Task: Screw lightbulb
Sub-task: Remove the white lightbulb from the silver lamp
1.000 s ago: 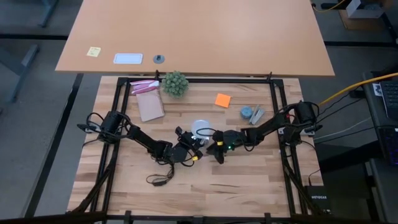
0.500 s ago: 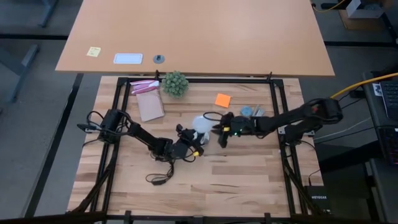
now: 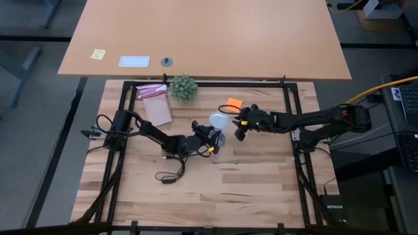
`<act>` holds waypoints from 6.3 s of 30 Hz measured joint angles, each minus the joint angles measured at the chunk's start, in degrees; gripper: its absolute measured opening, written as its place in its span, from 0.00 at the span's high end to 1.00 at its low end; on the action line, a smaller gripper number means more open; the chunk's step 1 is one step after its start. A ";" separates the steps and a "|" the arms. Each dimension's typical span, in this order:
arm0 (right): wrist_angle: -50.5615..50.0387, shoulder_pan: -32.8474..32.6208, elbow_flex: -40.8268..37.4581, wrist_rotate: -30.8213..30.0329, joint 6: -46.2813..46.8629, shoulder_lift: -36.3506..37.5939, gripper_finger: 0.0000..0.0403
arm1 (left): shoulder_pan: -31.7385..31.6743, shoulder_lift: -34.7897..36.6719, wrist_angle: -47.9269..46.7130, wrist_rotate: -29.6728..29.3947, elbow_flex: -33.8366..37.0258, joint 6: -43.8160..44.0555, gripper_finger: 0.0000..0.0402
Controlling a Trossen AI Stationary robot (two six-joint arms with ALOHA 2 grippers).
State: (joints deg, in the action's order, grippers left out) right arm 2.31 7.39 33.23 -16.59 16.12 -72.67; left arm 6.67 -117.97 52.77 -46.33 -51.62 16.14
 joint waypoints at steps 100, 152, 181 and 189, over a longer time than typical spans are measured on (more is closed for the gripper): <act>24.98 -8.25 -5.08 18.82 24.41 -23.31 0.75 | 1.31 -5.62 -5.80 -6.01 -6.20 -1.14 0.62; 11.12 -8.85 -4.09 1.77 11.61 -5.57 0.75 | 4.86 -5.66 -5.38 -5.59 -6.18 -1.39 0.62; 14.16 2.74 -4.07 11.79 6.38 -12.07 0.75 | 5.21 -5.75 -3.66 -4.03 -6.18 -0.92 0.62; 22.93 2.74 -4.04 17.58 9.70 -21.25 0.75 | 5.47 -5.75 -3.72 -4.67 -6.18 -0.54 0.62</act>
State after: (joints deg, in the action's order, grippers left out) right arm 25.24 10.13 29.19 0.99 25.82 -93.92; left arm 12.14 -123.72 49.06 -51.00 -57.80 15.59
